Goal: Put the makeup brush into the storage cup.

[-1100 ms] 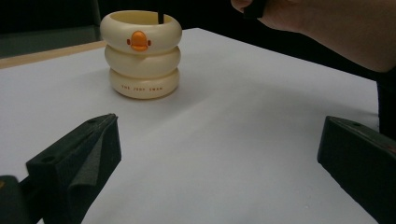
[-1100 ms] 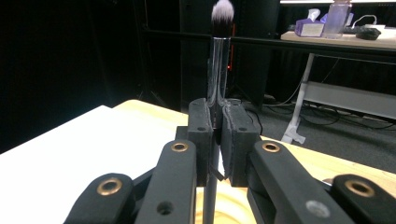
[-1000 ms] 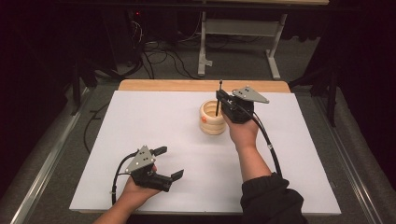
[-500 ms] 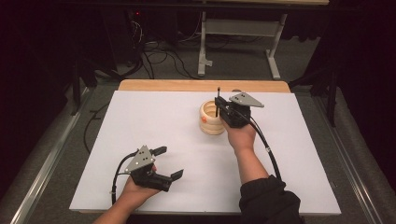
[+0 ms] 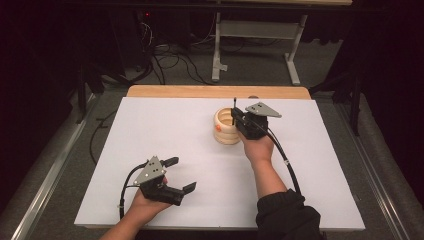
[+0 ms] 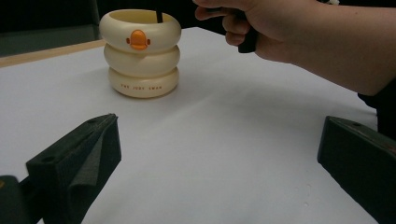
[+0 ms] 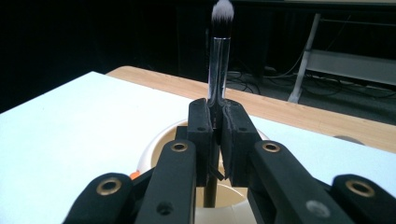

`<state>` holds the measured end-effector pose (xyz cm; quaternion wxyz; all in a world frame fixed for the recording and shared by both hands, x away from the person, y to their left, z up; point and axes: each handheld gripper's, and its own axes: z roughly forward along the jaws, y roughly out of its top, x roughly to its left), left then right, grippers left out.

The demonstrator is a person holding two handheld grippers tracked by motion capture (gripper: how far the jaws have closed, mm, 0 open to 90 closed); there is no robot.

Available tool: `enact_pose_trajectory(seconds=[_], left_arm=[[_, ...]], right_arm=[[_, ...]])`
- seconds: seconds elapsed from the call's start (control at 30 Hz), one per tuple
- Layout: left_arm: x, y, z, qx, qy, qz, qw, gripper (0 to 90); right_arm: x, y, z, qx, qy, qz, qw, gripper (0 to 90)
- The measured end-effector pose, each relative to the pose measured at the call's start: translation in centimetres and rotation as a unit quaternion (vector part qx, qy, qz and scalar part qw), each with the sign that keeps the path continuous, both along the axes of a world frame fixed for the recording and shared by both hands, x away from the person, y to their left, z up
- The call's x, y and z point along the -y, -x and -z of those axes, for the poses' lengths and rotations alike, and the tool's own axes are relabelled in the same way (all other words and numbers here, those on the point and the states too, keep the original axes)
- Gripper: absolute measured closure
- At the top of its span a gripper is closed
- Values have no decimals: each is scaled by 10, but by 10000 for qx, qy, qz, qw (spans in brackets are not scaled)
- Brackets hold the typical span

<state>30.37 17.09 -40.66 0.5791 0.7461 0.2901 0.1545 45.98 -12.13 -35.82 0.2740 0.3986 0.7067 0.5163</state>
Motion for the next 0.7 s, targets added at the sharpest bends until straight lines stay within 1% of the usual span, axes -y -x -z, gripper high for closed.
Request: enact_pose_trajectory(seconds=[0.17, 0.37, 0.4, 0.47, 0.57, 0.63, 0.67, 0.7], left_arm=[[0, 0, 0, 2, -4, 6, 10000, 4], [0, 0, 0, -2, -3, 10, 10000, 4], [0, 0, 0, -2, -2, 11, 10000, 4], [0, 0, 0, 2, -4, 10, 10000, 4], [0, 0, 0, 7, -7, 14, 10000, 4], [0, 0, 0, 4, -4, 11, 10000, 4], [0, 0, 0, 1, -1, 10, 10000, 4], [0, 0, 0, 4, -1, 10, 10000, 4]], right_arm=[[0, -2, 3, -67, 55, 48, 10000, 854], [0, -4, 4, -72, 95, 53, 9999, 851], [0, -4, 4, -70, 102, 47, 9999, 837], [0, -4, 4, -63, 116, 49, 9999, 761], [0, -3, 3, -90, 114, 20, 9999, 676], [0, -2, 2, -121, 130, 35, 9998, 642], [0, -2, 2, -88, 147, 11, 9999, 631], [0, -1, 2, -104, 154, 15, 9998, 609]])
